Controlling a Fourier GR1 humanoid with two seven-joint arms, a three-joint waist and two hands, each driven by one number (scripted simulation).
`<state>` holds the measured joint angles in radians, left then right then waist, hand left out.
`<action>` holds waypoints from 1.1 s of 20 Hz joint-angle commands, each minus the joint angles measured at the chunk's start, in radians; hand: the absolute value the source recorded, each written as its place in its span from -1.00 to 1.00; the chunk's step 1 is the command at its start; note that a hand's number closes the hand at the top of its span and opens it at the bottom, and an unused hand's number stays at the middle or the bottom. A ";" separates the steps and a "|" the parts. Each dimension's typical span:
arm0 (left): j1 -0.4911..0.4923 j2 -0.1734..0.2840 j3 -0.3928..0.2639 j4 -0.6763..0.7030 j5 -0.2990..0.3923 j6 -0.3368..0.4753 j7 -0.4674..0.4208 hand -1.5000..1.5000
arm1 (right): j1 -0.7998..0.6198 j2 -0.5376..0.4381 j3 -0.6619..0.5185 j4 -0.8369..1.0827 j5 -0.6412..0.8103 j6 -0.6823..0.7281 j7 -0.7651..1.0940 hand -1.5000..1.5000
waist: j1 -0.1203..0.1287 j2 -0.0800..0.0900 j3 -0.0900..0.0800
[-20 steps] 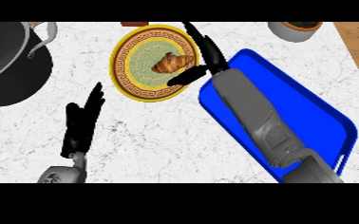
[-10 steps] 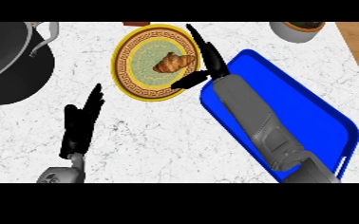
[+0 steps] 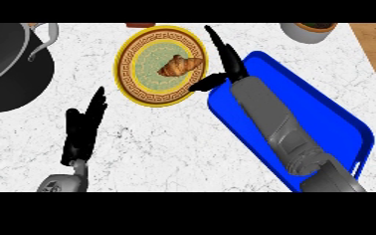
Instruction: Pick the croissant from the tray and place it in the plate
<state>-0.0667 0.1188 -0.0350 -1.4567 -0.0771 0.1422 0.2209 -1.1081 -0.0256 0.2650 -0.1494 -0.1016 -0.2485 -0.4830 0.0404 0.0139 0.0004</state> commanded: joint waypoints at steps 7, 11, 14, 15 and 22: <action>0.009 -0.019 -0.004 0.005 -0.015 0.008 -0.007 0.00 | 0.075 -0.058 -0.032 0.045 0.035 -0.005 -0.082 -1.00 | -0.008 -0.002 0.000; 0.035 -0.006 0.003 -0.017 -0.002 -0.016 -0.004 0.00 | 0.041 -0.054 -0.065 0.040 0.027 -0.022 -0.071 -1.00 | -0.004 -0.002 0.000; -0.029 -0.022 0.021 0.046 -0.003 0.003 -0.018 0.00 | 0.061 -0.067 -0.083 0.055 0.021 -0.035 -0.125 -1.00 | 0.001 0.004 0.001; 0.055 -0.006 -0.016 -0.077 -0.016 -0.013 0.020 0.00 | 0.048 -0.091 -0.096 0.062 0.012 -0.025 -0.098 -1.00 | 0.009 0.002 0.001; 0.001 -0.019 -0.012 0.010 -0.025 -0.017 -0.012 0.00 | 0.071 -0.148 -0.121 0.077 0.015 -0.039 -0.128 -1.00 | 0.011 0.009 0.001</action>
<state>-0.0537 0.1013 -0.0364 -1.4634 -0.0914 0.1330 0.2186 -1.0612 -0.1513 0.1574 -0.0859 -0.0877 -0.2810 -0.5748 0.0439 0.0173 0.0012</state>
